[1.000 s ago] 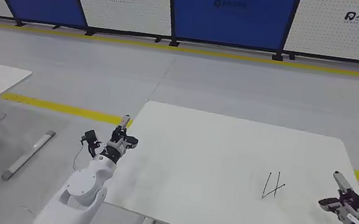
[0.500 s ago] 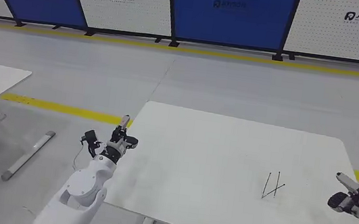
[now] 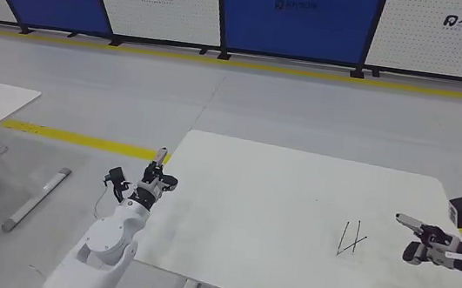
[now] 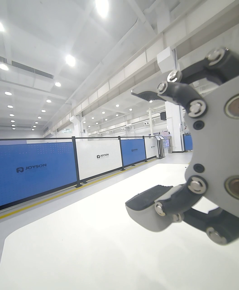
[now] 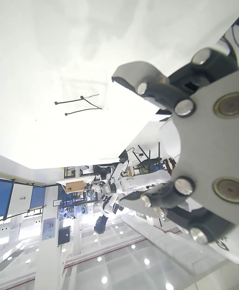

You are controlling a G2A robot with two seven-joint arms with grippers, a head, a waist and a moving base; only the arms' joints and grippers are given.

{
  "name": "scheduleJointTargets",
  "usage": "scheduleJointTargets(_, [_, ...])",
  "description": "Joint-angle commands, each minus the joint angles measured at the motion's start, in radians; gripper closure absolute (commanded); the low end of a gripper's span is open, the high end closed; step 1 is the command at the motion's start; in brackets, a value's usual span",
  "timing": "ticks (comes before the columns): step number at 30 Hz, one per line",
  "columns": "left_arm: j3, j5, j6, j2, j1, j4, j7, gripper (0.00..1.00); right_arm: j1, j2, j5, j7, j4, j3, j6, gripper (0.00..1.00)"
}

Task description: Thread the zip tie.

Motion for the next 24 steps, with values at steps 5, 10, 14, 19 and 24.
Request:
scheduleJointTargets(5, [0.000,0.000,0.000,0.000,0.000,0.000,0.000,0.00,0.000,0.000,0.000,0.000,0.000,0.000,0.000,0.00])
scheduleJointTargets(10, [0.000,0.000,0.000,0.000,0.000,0.000,0.000,0.00,-0.023,0.008,-0.006,0.000,-0.005,-0.044,-0.219,0.00])
scheduleJointTargets(14, [0.000,0.000,0.000,0.000,0.000,0.000,0.000,0.00,0.020,0.040,0.094,0.000,0.056,-0.163,-0.297,0.00])
scheduleJointTargets(19, [0.000,0.000,0.000,0.000,0.000,0.000,0.000,0.00,0.118,0.101,0.184,0.000,0.162,-0.346,-0.421,0.00])
scheduleJointTargets(24, [0.000,0.000,0.000,0.000,0.000,0.000,0.000,0.00,0.217,0.151,0.187,0.000,0.245,-0.493,-0.454,0.00])
